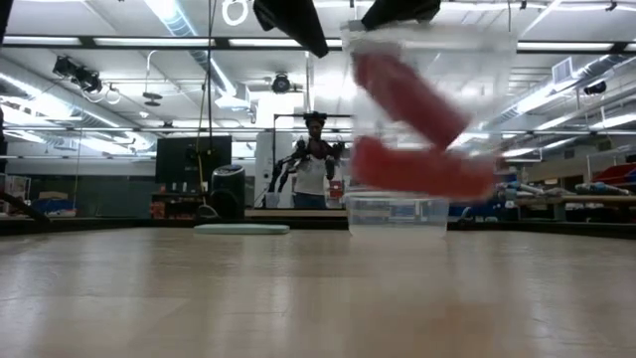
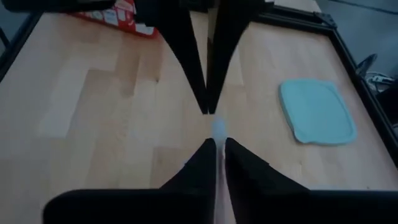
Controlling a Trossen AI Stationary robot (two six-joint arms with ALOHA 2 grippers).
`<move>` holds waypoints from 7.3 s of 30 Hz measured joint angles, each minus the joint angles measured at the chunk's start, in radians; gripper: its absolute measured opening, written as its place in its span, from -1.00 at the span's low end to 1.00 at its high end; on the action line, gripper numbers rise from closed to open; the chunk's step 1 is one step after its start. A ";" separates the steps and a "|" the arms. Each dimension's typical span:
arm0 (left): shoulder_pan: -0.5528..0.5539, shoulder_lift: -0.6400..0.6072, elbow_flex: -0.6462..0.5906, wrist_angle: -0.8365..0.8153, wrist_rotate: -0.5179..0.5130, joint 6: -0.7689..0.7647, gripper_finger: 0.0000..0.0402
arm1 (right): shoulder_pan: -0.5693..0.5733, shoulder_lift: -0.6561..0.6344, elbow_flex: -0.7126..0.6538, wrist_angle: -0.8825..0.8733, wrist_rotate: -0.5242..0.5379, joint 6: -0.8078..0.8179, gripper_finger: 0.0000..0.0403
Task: Roll bandage
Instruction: Close the transparent zip bag
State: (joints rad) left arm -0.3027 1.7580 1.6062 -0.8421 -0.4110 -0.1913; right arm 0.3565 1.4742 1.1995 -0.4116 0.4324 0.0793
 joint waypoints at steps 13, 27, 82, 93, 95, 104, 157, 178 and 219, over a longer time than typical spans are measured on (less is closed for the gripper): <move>-0.019 0.000 0.000 -0.057 0.059 -0.051 -0.93 | -0.004 0.001 0.002 -0.022 -0.076 0.020 -0.96; -0.042 -0.011 0.000 -0.110 0.020 -0.081 -0.93 | -0.067 0.025 0.004 -0.006 -0.182 0.077 -0.11; -0.221 -0.511 -0.966 0.970 -0.377 -0.223 -0.54 | -0.060 0.037 0.003 0.021 -0.060 0.022 -0.10; -0.214 -0.509 -0.966 0.824 -0.383 -0.312 -0.15 | -0.061 0.037 0.003 0.049 -0.062 0.002 -0.10; -0.214 -0.509 -0.966 0.793 -0.384 -0.344 -0.14 | -0.061 0.037 0.003 0.055 -0.074 0.005 -0.10; -0.181 -0.416 -1.031 1.005 -0.316 -0.343 -0.14 | -0.060 0.054 0.003 0.131 -0.127 -0.018 -0.11; -0.067 -0.132 -1.029 1.573 -0.171 -0.091 -0.15 | -0.162 0.062 -0.031 0.182 -0.330 0.035 -0.15; -0.057 -0.132 -1.029 1.596 -0.162 -0.070 -0.65 | -0.181 0.136 -0.023 0.219 -0.403 -0.019 -0.15; -0.056 -0.132 -0.972 1.677 -0.232 0.057 -1.00 | -0.193 0.145 0.042 0.132 -0.246 -0.082 -0.59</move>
State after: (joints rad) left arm -0.3588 1.6257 0.6338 0.8345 -0.6425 -0.1348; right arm 0.1635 1.6188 1.2419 -0.2801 0.1864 -0.0026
